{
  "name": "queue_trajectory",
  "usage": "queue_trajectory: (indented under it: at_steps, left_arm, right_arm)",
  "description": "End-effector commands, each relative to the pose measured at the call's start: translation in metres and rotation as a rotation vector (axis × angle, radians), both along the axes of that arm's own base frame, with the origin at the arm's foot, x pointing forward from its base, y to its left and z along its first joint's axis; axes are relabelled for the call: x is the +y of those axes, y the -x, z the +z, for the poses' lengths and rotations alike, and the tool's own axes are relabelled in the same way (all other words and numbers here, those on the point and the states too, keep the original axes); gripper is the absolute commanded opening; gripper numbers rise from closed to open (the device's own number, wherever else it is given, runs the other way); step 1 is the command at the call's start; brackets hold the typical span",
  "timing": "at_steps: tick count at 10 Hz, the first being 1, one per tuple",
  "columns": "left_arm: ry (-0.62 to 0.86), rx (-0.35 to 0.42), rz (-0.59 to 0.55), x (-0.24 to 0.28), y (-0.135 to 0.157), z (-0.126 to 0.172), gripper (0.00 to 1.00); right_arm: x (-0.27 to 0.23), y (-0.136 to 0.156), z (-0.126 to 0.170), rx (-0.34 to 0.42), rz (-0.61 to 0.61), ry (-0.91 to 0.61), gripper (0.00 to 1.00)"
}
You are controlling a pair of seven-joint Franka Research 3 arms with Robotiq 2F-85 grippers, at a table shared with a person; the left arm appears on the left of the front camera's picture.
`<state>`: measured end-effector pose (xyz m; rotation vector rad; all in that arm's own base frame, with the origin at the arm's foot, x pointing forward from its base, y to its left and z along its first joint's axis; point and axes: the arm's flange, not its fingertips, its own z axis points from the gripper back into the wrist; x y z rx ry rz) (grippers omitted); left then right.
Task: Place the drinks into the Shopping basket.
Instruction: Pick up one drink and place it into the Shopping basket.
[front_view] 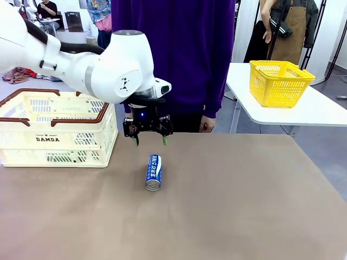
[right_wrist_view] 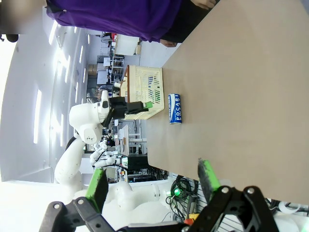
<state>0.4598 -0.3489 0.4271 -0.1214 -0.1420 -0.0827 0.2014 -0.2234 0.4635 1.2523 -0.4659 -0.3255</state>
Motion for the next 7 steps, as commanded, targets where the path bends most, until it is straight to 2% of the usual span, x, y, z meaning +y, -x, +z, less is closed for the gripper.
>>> queue_trajectory:
  at_steps: [1, 3, 7]
  left_arm:
    - [-0.007, 0.005, 0.057, -0.005, -0.006, -0.015, 1.0]
    - [-0.053, 0.058, 0.052, -0.009, -0.006, -0.036, 1.0]
    - [-0.09, 0.065, 0.06, -0.018, -0.009, -0.084, 1.0]
  right_arm:
    - [0.0, -0.002, 0.0, -0.038, 0.002, -0.009, 1.0]
    - [0.0, -0.002, 0.0, -0.038, 0.002, -0.009, 1.0]
    - [0.0, -0.002, 0.0, -0.038, 0.002, -0.009, 1.0]
